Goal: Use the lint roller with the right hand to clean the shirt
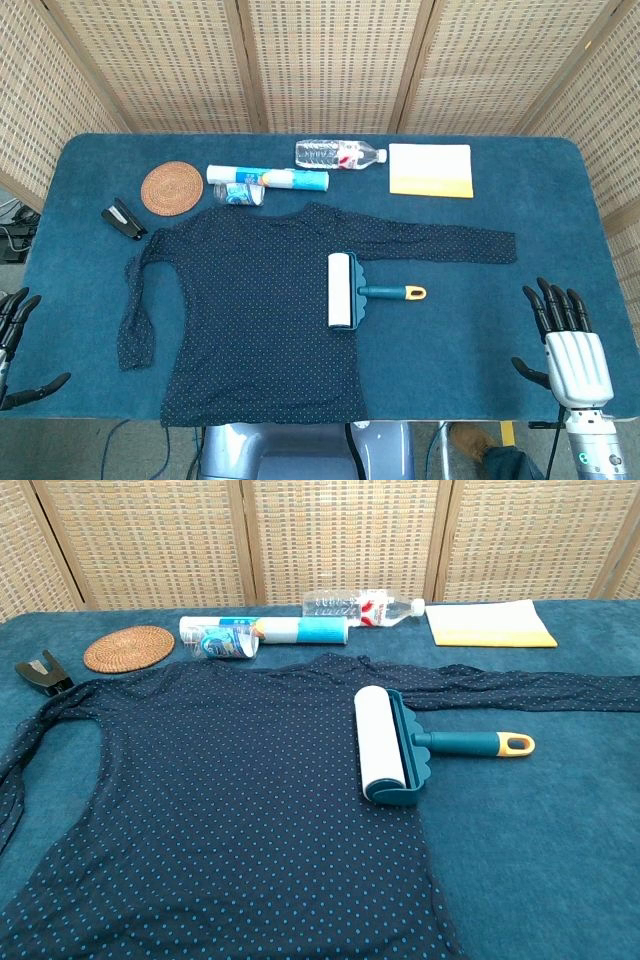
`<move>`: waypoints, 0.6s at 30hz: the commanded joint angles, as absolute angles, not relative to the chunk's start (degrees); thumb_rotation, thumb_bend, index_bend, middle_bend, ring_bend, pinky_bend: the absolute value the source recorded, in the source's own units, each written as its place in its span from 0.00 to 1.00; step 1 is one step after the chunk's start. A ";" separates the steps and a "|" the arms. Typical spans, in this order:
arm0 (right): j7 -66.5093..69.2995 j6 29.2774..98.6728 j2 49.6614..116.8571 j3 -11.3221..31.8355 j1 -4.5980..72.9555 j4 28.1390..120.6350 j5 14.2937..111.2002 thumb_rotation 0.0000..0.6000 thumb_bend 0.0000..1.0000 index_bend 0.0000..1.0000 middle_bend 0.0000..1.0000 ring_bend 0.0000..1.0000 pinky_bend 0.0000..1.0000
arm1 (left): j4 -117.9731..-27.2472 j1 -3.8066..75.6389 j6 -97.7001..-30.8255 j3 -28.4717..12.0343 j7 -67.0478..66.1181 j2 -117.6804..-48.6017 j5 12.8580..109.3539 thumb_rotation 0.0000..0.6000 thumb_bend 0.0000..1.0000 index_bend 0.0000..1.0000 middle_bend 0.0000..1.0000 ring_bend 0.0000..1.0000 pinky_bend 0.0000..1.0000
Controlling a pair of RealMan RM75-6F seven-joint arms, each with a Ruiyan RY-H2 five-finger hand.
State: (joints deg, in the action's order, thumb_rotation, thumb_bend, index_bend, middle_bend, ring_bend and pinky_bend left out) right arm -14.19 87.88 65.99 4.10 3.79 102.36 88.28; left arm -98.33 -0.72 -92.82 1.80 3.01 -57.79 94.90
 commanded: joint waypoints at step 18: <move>-23.13 62.89 66.59 13.72 22.85 103.75 75.94 1.00 0.00 0.00 0.89 0.97 1.00 | -98.86 1.34 -88.94 0.39 0.52 -59.10 92.00 1.00 0.00 0.00 0.00 0.00 0.00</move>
State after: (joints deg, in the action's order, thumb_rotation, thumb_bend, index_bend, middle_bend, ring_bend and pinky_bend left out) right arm -20.03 70.67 65.99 9.70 16.00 102.95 81.73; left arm -98.68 1.03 -89.38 0.59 0.86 -58.95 92.40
